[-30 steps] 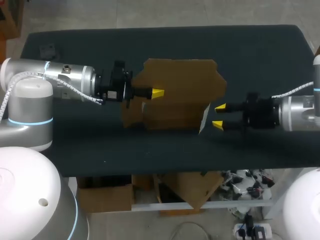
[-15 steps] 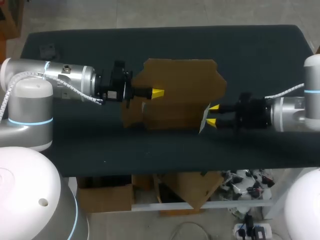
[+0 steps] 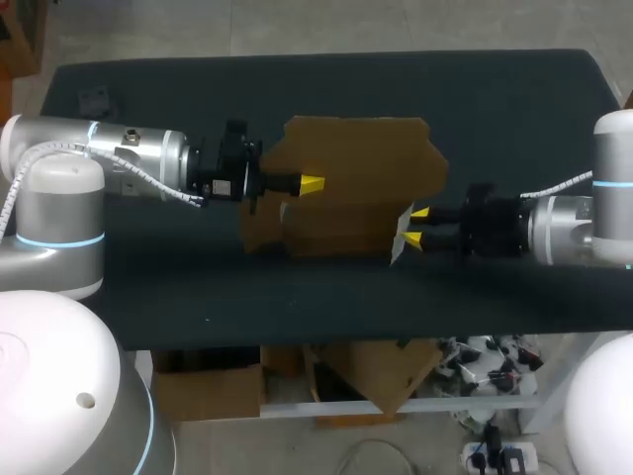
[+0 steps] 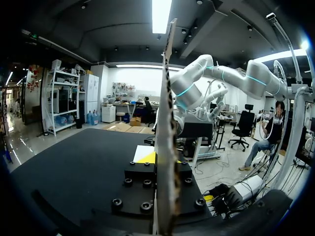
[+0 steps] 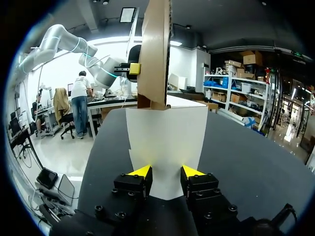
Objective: Assemble the packaging by folding the flat box into shape, placing the metal phone stand inside, and closing the box properly
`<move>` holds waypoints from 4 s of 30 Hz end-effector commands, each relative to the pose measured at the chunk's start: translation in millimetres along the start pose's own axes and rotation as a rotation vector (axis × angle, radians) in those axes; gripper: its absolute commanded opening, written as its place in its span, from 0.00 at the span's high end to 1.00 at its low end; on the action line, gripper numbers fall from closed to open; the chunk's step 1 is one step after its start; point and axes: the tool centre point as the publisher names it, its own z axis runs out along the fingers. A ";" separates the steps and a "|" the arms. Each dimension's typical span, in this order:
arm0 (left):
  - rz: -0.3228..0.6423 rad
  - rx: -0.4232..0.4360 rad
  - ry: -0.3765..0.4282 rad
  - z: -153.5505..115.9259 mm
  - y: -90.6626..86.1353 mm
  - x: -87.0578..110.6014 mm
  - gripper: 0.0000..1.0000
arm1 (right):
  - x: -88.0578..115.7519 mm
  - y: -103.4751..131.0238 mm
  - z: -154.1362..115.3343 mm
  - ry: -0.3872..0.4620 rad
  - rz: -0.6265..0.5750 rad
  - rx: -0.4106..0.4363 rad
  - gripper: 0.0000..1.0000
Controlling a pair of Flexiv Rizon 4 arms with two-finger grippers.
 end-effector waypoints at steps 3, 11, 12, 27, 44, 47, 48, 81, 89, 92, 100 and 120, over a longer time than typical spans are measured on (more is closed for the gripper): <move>0.000 0.000 0.002 1.0 4.3 -0.2 1.00 | 4.6 -1.1 3.1 -0.042 0.012 -0.019 0.60; 0.000 0.000 0.002 1.0 4.3 -0.2 1.00 | 2.8 -1.3 5.4 -0.083 0.038 -0.038 0.54; 0.000 0.000 0.002 1.0 4.3 -0.2 1.00 | 2.4 -1.2 5.5 -0.089 0.040 -0.039 0.54; 0.000 0.000 0.002 1.0 4.3 -0.2 1.00 | -2.6 2.1 10.1 -0.182 0.081 -0.063 0.44; 0.000 0.000 0.002 1.0 4.3 -0.2 1.00 | -6.1 2.3 15.5 -0.292 0.124 -0.067 0.40; 0.000 0.000 0.002 1.0 4.3 -0.2 1.00 | -7.3 1.6 17.1 -0.308 0.135 -0.071 0.42; 0.000 0.000 0.002 1.0 4.3 -0.2 1.00 | -7.6 1.5 17.4 -0.314 0.138 -0.073 0.41; 0.000 0.000 0.002 1.0 4.3 -0.2 1.00 | -16.8 4.0 26.2 -0.499 0.230 -0.091 0.51; 0.000 0.000 0.002 1.0 4.3 -0.2 1.00 | -16.5 5.2 26.6 -0.595 0.255 -0.080 0.52; 0.000 0.000 0.002 1.0 4.3 -0.2 1.00 | -16.5 6.5 26.9 -0.635 0.255 -0.061 0.53; 0.000 0.000 0.002 1.0 4.3 -0.2 1.00 | -17.0 7.6 28.2 -0.739 0.275 -0.028 0.55; 0.000 0.000 0.002 1.0 4.3 -0.2 1.00 | -19.6 5.5 21.6 -0.945 0.327 0.031 0.69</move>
